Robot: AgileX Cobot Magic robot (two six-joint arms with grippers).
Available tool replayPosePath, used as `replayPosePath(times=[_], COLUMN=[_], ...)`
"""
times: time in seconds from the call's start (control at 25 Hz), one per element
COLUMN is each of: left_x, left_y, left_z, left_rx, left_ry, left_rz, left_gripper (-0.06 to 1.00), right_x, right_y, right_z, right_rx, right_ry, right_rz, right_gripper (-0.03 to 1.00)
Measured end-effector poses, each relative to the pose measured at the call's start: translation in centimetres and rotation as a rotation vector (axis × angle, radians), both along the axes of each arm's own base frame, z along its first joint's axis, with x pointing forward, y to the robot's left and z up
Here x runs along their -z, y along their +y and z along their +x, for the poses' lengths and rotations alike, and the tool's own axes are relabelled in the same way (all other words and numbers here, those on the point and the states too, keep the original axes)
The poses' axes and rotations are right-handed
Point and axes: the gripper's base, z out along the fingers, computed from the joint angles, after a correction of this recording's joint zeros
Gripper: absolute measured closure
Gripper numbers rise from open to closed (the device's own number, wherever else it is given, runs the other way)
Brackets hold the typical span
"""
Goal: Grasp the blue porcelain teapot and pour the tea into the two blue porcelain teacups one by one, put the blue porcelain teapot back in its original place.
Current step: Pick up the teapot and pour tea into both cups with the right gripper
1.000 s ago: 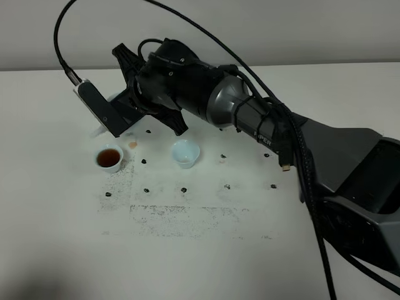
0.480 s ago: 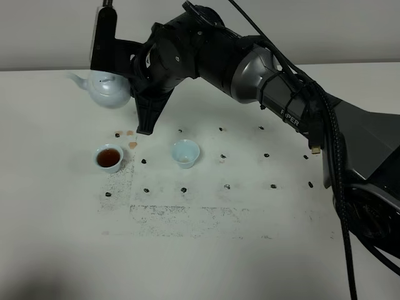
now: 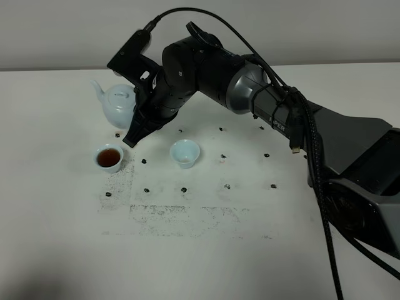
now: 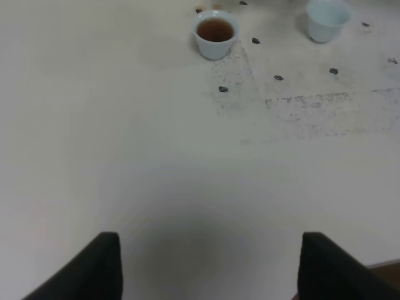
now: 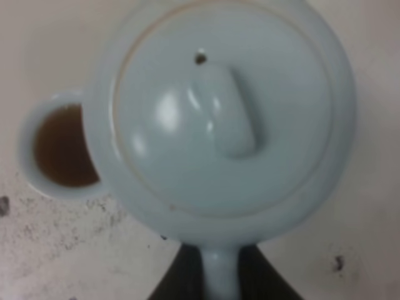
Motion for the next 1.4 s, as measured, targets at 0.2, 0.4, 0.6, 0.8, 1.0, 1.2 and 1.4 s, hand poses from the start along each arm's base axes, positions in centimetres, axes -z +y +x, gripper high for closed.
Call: replayPosePath(times=[0.2, 0.4, 0.6, 0.8, 1.0, 1.2, 1.4], left_x=[0.0, 0.0, 0.0, 0.0, 0.0, 0.0, 0.0], left_y=[0.0, 0.0, 0.0, 0.0, 0.0, 0.0, 0.0], left_z=[0.0, 0.0, 0.0, 0.0, 0.0, 0.0, 0.0], left_rx=[0.0, 0.0, 0.0, 0.0, 0.0, 0.0, 0.0], left_ry=[0.0, 0.0, 0.0, -0.001, -0.001, -0.001, -0.001], left_rz=[0.0, 0.0, 0.0, 0.0, 0.0, 0.0, 0.0], left_gripper=[0.34, 0.34, 0.34, 0.34, 0.34, 0.34, 0.34], right_x=[3.0, 4.5, 5.2, 5.1, 1.3, -6.1, -6.9], right_y=[-0.2, -0.5, -0.5, -0.5, -1.8, -4.7, -7.9], right_z=[0.6, 1.1, 1.1, 1.3, 1.5, 0.8, 0.6], right_rx=[0.013, 0.025, 0.027, 0.02, 0.008, 0.029, 0.06], right_ry=[0.046, 0.06, 0.069, 0.053, -0.034, -0.099, 0.014], right_rz=[-0.026, -0.03, -0.03, -0.038, -0.074, -0.079, -0.158], right_gripper=[0.89, 0.89, 0.89, 0.89, 0.89, 0.89, 0.89])
